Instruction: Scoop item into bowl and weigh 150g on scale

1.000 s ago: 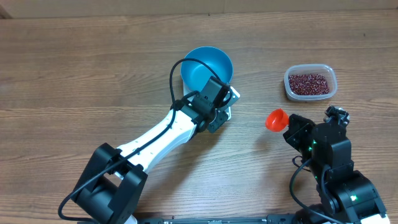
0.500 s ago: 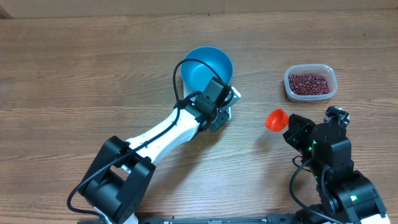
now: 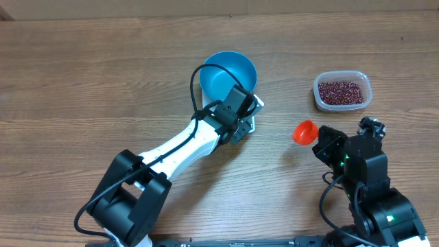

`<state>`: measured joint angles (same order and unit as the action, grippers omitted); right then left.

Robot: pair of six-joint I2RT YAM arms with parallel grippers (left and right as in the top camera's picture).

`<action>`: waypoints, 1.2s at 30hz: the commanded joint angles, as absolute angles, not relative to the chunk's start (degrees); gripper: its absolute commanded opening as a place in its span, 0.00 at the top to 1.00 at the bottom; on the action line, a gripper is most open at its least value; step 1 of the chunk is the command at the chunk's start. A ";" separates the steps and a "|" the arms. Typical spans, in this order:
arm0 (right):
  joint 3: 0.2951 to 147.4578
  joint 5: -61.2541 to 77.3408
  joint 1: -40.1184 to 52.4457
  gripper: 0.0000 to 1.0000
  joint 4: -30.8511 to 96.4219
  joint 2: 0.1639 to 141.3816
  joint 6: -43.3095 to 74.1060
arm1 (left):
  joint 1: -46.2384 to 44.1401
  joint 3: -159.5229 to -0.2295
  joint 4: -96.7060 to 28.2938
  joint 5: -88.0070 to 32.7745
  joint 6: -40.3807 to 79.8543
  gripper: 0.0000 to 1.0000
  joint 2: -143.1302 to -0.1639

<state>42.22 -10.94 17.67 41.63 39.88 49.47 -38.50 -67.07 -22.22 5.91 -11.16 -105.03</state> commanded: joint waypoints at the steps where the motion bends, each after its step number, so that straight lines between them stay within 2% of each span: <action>1: 43.79 -11.99 17.89 0.96 41.41 39.68 48.97 | -38.17 -66.83 -22.04 7.62 -12.01 0.96 -105.65; 36: 43.79 -11.99 17.89 0.96 41.41 39.68 48.99 | -38.17 -65.71 -22.22 9.39 -11.57 0.96 -105.65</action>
